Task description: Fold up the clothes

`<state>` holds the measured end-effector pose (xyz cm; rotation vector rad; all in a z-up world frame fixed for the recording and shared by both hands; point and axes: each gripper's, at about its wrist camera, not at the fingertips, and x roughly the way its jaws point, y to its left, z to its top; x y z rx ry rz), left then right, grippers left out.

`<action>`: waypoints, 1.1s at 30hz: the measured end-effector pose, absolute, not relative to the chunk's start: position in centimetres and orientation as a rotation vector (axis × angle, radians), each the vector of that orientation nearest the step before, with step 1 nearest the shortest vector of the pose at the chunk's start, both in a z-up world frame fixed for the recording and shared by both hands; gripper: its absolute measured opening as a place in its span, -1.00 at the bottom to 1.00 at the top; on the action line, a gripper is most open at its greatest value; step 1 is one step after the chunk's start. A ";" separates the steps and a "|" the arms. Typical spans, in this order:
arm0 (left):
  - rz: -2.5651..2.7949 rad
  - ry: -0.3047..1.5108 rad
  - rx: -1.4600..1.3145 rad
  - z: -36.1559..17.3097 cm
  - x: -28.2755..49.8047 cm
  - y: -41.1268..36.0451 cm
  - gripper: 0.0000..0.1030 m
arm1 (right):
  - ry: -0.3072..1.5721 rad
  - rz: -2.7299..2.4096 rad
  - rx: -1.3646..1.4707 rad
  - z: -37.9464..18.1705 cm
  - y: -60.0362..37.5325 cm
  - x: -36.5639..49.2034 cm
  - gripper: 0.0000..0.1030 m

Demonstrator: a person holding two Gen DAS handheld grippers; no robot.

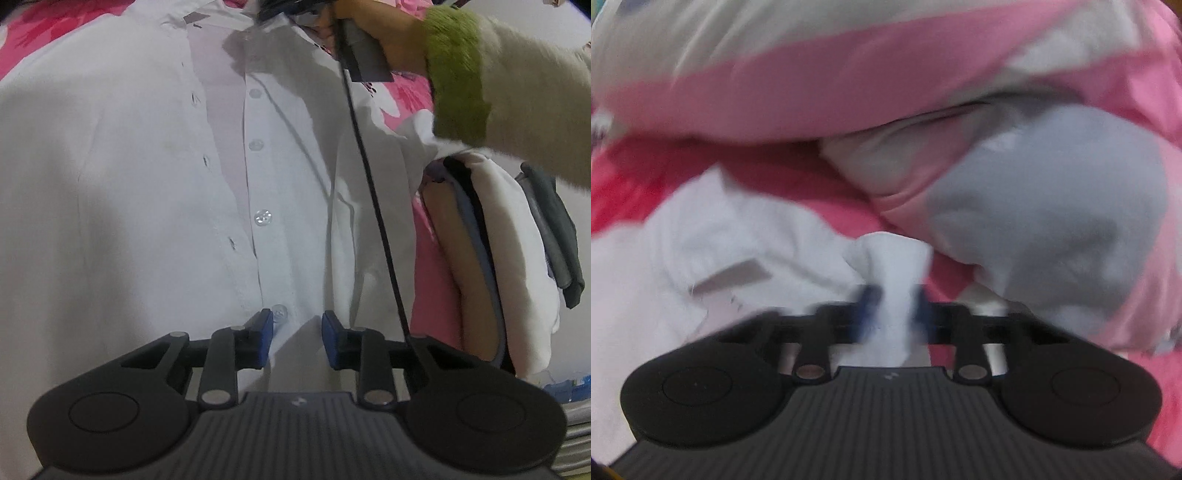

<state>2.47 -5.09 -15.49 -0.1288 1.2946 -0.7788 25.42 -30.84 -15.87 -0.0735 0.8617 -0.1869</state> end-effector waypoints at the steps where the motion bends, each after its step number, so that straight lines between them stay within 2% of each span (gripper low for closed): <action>1: -0.776 1.297 -0.135 -15.5 2.6 -5.0 -0.46 | 0.831 -0.191 -0.009 -15.3 -31.5 24.7 -0.89; 7: -0.776 1.294 -0.173 -15.6 2.7 -4.7 -0.47 | 0.634 -0.069 0.433 -12.8 -35.3 20.8 -0.90; 9: -0.774 1.287 -0.189 -15.5 2.6 -4.5 -0.58 | 0.574 0.047 0.610 -12.9 -36.5 19.9 -0.90; 11: -0.772 1.281 -0.205 -15.5 2.6 -4.4 -0.79 | 0.537 0.109 0.706 -13.1 -37.0 19.5 -0.89; 15: -0.768 1.268 -0.237 -15.4 2.5 -4.0 -0.89 | 0.542 0.174 0.705 -13.7 -36.2 20.0 -0.84; 21: -0.748 1.268 -0.279 -15.3 2.5 -3.8 -0.93 | 0.635 0.236 0.582 -16.3 -33.8 23.7 -0.80; 23: -0.741 1.269 -0.292 -15.2 2.6 -3.7 -0.93 | 0.707 0.225 0.508 -17.7 -32.6 25.2 -0.56; 24: -0.737 1.269 -0.299 -15.2 2.6 -3.7 -0.93 | 0.731 0.199 0.456 -17.8 -32.1 25.6 -0.29; 25: -0.734 1.269 -0.306 -15.2 2.6 -3.6 -0.93 | 0.742 0.175 0.413 -17.6 -31.8 25.7 -0.10; 27: -0.727 1.269 -0.320 -15.1 2.6 -3.6 -0.93 | 0.746 0.135 0.351 -17.1 -31.5 25.5 0.04; 28: -0.723 1.269 -0.326 -15.1 2.6 -3.5 -0.93 | 0.724 0.125 0.350 -16.6 -31.7 25.1 0.23; 30: -0.716 1.269 -0.340 -15.1 2.6 -3.5 -0.93 | 0.683 0.109 0.353 -15.6 -32.5 24.5 0.38; 33: -0.715 1.256 -0.365 -14.7 2.6 -2.7 -0.93 | 0.648 0.096 0.375 -14.3 -33.7 24.0 0.41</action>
